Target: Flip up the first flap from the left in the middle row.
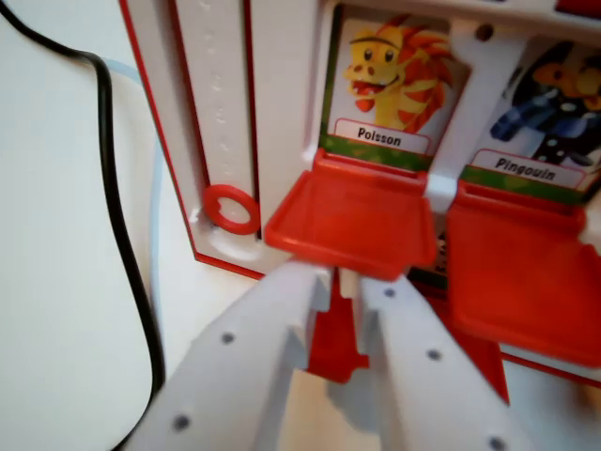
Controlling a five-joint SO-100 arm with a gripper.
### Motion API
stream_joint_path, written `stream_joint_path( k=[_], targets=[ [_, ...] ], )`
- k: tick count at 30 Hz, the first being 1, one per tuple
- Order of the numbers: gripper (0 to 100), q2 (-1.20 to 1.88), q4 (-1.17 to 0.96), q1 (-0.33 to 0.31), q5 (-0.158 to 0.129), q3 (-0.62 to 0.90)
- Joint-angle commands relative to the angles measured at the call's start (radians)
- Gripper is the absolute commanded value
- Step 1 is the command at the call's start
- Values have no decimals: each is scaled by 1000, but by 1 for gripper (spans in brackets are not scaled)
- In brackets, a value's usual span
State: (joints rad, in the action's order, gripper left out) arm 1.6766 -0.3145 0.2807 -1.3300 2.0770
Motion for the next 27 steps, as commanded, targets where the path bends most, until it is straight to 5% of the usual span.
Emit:
stream_joint_path(
  k=[1, 27],
  targets=[
    [0, 2, 23, -6, -9, -130],
    [0, -52, -12, -49, -12, -267]
  ],
)
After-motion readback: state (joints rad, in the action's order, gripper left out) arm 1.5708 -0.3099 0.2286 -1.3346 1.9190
